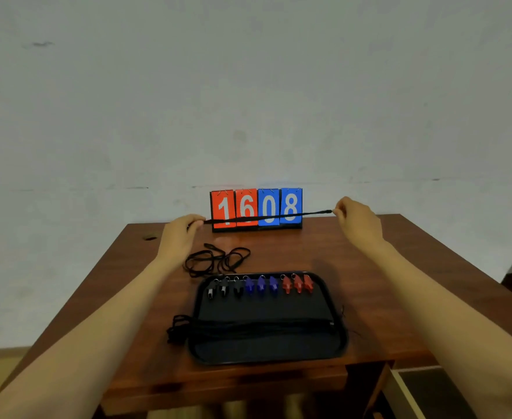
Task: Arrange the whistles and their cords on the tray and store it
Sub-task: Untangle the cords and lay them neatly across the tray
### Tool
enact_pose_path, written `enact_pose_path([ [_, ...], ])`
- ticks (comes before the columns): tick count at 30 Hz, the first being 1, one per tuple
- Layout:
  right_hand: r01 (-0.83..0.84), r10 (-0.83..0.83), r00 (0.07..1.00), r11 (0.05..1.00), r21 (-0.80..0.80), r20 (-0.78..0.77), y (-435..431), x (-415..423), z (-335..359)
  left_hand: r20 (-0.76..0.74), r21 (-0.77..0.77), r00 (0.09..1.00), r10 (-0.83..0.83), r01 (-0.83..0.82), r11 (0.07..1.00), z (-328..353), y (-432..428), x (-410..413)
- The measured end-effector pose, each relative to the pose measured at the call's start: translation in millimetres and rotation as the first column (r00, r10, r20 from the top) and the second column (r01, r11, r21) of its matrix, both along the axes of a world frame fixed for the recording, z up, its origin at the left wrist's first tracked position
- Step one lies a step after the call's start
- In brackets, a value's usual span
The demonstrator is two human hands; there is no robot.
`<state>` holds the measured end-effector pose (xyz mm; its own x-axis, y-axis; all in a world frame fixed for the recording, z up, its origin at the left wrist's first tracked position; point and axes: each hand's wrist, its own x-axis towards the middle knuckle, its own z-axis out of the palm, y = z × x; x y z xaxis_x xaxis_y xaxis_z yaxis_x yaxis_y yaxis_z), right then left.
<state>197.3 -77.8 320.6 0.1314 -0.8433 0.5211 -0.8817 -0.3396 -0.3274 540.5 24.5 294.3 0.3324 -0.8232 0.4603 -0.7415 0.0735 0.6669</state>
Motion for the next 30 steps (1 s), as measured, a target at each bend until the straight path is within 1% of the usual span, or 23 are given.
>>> enact_pose_path([
  [2, 0.007, -0.007, 1.0, 0.999, 0.043, -0.014, 5, -3, -14, 0.021, 0.073, 1.0, -0.01, 0.008, 0.997, -15, 6, 3],
  [6, 0.03, -0.018, 0.998, 0.981, 0.194, -0.061, 13, -8, -44, -0.012, 0.191, 1.0, 0.027, -0.025, 0.981, -39, 16, 6],
  [9, 0.058, -0.027, 0.995, 0.945, 0.322, -0.099, 18, -11, -65, 0.03, 0.284, 0.998, 0.061, -0.067, 0.956, -56, 24, 7],
  [11, 0.071, -0.031, 0.994, 0.923, 0.379, -0.109, 22, -14, -78, 0.034, 0.32, 0.998, 0.047, -0.055, 0.946, -68, 28, 6],
  [15, 0.103, -0.033, 0.987, 0.879, 0.466, -0.156, 30, -20, -99, 0.095, 0.416, 0.995, 0.022, -0.06, 0.907, -92, 35, 5],
  [19, 0.107, 0.004, 0.98, 0.832, 0.545, -0.198, 36, -25, -115, 0.053, 0.465, 0.997, 0.058, -0.076, 0.882, -109, 41, 1],
  [23, 0.107, 0.023, 0.977, 0.801, 0.589, -0.21, 43, -29, -127, 0.079, 0.512, 0.996, 0.036, -0.072, 0.856, -119, 46, -1],
  [30, 0.083, 0.069, 0.975, 0.769, 0.633, -0.212, 51, -34, -139, 0.222, 0.53, 0.975, -0.02, -0.103, 0.842, -132, 59, 2],
])
